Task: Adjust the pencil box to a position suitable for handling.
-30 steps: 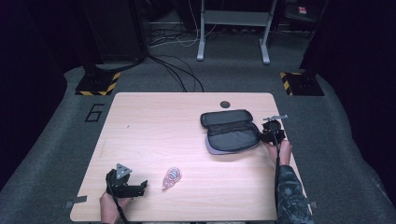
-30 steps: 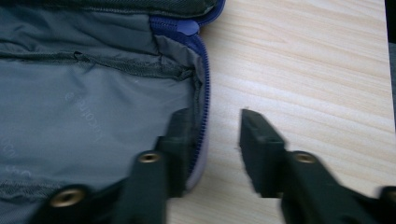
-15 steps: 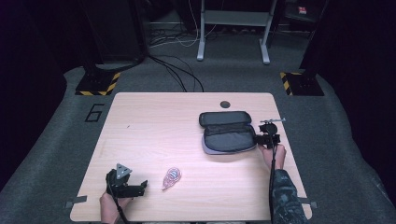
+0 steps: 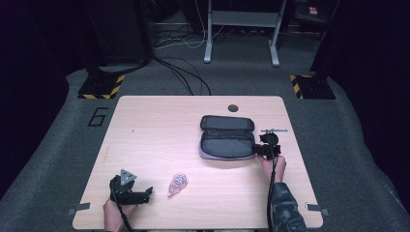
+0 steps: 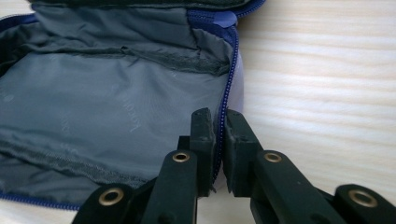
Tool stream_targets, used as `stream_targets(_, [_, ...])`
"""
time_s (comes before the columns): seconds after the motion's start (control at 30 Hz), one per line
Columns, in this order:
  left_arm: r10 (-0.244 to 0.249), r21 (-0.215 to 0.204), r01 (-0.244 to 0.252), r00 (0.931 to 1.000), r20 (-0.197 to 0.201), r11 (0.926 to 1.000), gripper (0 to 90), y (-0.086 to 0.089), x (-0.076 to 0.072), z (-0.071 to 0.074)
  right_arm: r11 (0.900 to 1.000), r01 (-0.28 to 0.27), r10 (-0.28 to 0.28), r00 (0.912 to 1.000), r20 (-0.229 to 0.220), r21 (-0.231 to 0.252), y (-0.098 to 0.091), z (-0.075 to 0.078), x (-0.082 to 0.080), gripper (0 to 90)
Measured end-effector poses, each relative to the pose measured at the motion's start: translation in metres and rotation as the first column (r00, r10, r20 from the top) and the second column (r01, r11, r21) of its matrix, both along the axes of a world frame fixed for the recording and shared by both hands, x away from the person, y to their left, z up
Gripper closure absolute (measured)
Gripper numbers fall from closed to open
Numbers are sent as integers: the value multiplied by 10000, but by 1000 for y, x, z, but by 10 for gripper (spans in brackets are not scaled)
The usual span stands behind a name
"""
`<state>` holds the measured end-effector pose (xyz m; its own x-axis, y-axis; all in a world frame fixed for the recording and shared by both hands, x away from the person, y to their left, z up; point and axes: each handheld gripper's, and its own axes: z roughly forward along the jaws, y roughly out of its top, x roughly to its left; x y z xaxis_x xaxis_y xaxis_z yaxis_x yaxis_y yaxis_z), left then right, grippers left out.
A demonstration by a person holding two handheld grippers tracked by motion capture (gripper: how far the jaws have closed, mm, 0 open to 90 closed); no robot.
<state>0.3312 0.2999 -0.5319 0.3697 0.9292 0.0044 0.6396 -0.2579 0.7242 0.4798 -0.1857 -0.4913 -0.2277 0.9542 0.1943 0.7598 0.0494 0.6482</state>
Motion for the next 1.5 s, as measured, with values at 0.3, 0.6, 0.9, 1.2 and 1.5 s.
stream_targets(0.3, [-4,5,4,10000,-2,10000,3,0,0,0,9989,-416,415,9991,77,196,20,-2,-11,828])
stream_targets(0.6, [1,2,-1,10000,0,10000,3,0,0,0,9937,-1089,1085,9940,171,253,40,-4,-17,828])
stream_targets(0.9, [-2,5,2,10000,-1,10000,3,0,0,0,9828,-1686,1685,9857,85,756,60,-5,-25,784])
stream_targets(1.2, [5,-6,-5,10000,4,10000,3,0,0,0,9769,-1961,1931,9803,419,849,61,-3,-29,659])
stream_targets(1.5, [0,2,0,10000,-1,10000,3,0,0,0,9761,-2170,2166,9714,979,-59,40,8,-43,238])
